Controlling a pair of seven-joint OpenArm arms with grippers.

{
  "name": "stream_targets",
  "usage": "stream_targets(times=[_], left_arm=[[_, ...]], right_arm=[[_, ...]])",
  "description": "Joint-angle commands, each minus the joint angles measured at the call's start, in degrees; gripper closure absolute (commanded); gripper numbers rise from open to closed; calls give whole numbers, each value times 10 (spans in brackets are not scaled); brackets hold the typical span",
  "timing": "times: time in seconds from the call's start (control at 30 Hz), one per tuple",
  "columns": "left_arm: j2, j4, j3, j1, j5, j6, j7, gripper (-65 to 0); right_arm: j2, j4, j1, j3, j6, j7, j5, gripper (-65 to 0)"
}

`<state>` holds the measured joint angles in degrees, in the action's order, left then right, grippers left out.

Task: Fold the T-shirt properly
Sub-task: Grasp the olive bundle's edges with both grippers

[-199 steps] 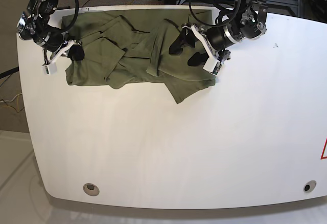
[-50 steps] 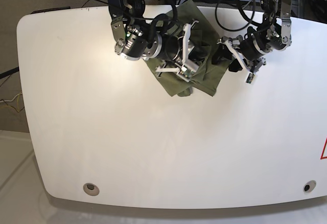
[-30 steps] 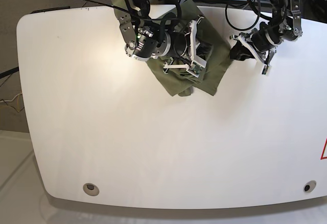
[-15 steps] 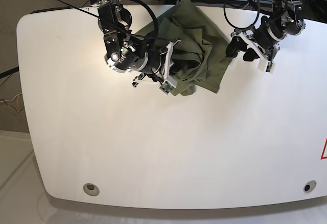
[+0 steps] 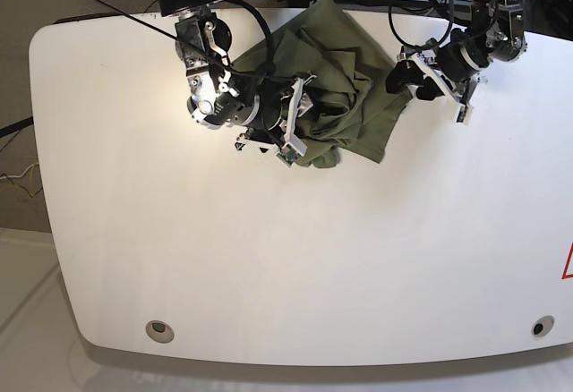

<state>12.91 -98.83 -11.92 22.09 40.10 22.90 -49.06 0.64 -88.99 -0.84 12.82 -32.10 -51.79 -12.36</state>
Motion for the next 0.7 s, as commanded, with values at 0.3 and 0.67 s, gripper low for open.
stream_targets(times=[0.3,0.67], left_arm=[[-18,-21,10,4,4,-3,44,-131],[-19,-132,8,40,4,-11,23,-326]], right_arm=[[-4,109,-66,-10,-79,12,15,-5],[-65,172,-71,-8,-79,66,115,0]])
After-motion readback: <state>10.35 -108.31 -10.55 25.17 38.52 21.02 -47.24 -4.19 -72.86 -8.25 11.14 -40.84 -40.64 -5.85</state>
